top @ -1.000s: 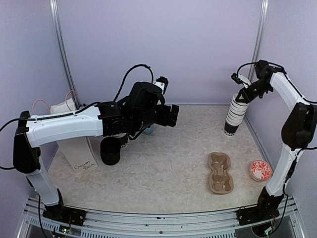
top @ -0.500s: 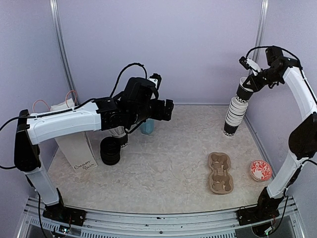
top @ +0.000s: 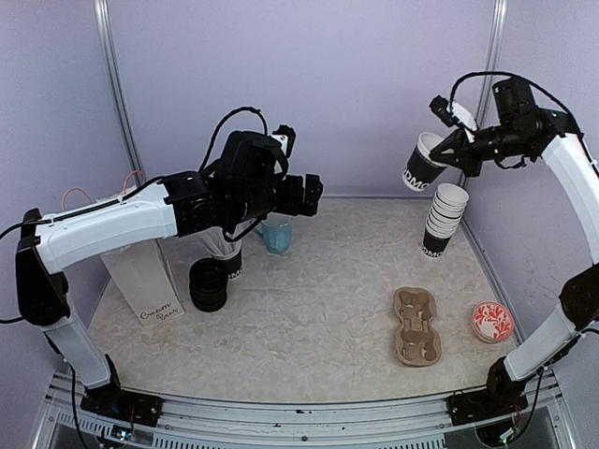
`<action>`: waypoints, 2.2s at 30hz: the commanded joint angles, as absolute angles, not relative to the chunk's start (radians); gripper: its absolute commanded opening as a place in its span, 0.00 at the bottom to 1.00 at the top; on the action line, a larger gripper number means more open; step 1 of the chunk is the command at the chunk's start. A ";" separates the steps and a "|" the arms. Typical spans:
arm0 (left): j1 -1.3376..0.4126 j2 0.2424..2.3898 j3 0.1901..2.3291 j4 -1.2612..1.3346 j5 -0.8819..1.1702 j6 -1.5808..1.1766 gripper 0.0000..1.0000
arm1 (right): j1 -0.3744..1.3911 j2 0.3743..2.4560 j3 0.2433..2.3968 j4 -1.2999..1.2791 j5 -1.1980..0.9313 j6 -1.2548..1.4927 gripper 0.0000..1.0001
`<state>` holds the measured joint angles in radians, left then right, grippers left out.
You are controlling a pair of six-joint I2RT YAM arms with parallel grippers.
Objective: Pack the takeout coffee
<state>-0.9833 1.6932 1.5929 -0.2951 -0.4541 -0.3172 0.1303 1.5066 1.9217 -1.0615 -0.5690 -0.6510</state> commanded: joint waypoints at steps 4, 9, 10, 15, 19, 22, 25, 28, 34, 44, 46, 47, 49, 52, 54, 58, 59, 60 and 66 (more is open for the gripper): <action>-0.959 1.636 1.678 -0.397 -0.528 -0.348 0.99 | 0.393 1.501 1.592 -1.011 -0.557 -0.776 0.00; -0.934 1.576 1.661 -0.405 -0.522 -0.360 0.97 | 0.589 1.462 1.442 -0.974 -0.527 -0.818 0.00; -0.925 1.566 1.659 -0.411 -0.521 -0.366 0.97 | 0.631 1.453 1.418 -0.958 -0.517 -0.821 0.00; -0.883 1.543 1.664 -0.463 -0.475 -0.379 0.91 | 0.789 1.475 1.386 -0.928 -0.500 -0.809 0.00; -0.871 1.557 1.681 -0.557 -0.462 -0.383 0.88 | 0.853 1.514 1.352 -0.860 -0.444 -0.775 0.00; -0.873 1.563 1.667 -0.606 -0.454 -0.386 0.84 | 0.864 1.529 1.316 -0.784 -0.434 -0.744 0.00; -0.874 1.555 1.643 -0.637 -0.421 -0.377 0.78 | 0.864 1.556 1.288 -0.723 -0.420 -0.715 0.00; -0.879 1.549 1.627 -0.687 -0.411 -0.373 0.74 | 0.864 1.587 1.277 -0.696 -0.407 -0.707 0.00; -0.891 1.556 1.592 -0.850 -0.412 -0.403 0.65 | 0.865 1.602 1.235 -0.669 -0.421 -0.725 0.00; -0.902 1.569 1.512 -0.948 -0.412 -0.471 0.52 | 0.880 1.612 1.146 -0.575 -0.412 -0.686 0.00; -0.902 1.576 1.500 -0.963 -0.407 -0.477 0.49 | 0.888 1.613 1.136 -0.562 -0.411 -0.681 0.00; -0.903 1.580 1.494 -0.967 -0.401 -0.478 0.49 | 0.893 1.614 1.131 -0.559 -0.408 -0.681 0.00; -0.909 1.591 1.481 -0.976 -0.395 -0.483 0.49 | 0.900 1.615 1.126 -0.562 -0.407 -0.680 0.00; -0.911 1.604 1.465 -0.982 -0.383 -0.503 0.48 | 0.903 1.607 1.135 -0.573 -0.409 -0.669 0.13; -0.911 1.613 1.456 -0.988 -0.380 -0.522 0.49 | 0.904 1.589 1.156 -0.604 -0.423 -0.668 0.22; -0.911 1.650 1.452 -1.005 -0.384 -0.543 0.49 | 0.903 1.542 1.224 -0.709 -0.480 -0.680 0.35; -0.911 1.658 1.453 -1.014 -0.393 -0.547 0.48 | 0.904 1.533 1.235 -0.726 -0.488 -0.680 0.36; -0.911 1.671 1.456 -1.023 -0.403 -0.551 0.48 | 0.903 1.525 1.241 -0.739 -0.493 -0.680 0.37; -0.905 1.754 1.470 -1.073 -0.450 -0.592 0.46 | 0.885 1.492 1.215 -0.726 -0.489 -0.654 0.37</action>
